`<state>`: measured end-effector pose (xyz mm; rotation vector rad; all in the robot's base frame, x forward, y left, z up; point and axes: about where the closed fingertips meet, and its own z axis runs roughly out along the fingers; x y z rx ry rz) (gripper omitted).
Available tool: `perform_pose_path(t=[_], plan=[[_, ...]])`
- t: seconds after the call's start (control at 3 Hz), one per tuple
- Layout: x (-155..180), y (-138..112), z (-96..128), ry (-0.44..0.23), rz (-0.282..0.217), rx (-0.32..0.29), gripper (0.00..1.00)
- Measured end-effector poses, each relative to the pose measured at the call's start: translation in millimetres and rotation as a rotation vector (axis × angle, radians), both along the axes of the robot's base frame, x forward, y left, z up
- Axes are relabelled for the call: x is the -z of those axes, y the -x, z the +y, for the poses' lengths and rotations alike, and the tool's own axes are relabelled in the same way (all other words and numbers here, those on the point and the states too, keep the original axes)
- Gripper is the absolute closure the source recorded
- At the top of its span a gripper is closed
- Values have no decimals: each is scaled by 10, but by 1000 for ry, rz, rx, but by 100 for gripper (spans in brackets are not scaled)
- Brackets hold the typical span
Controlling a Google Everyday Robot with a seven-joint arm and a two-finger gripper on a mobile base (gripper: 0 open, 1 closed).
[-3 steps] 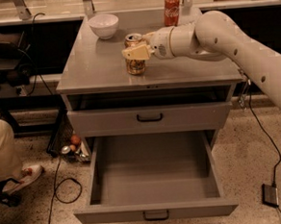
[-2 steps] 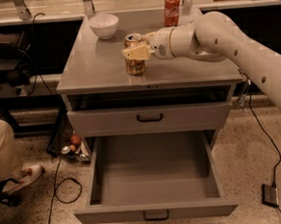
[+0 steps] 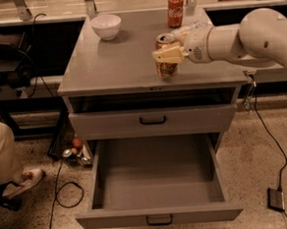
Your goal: Place orange can into middle drawer
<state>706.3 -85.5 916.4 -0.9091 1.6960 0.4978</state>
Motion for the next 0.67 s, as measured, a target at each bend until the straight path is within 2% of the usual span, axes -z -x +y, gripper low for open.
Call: perform_pose_path(t=[0.33,0.67], plan=[[4,335,-395,53,50,58,100],[95,629,-647,74,121,97,100]])
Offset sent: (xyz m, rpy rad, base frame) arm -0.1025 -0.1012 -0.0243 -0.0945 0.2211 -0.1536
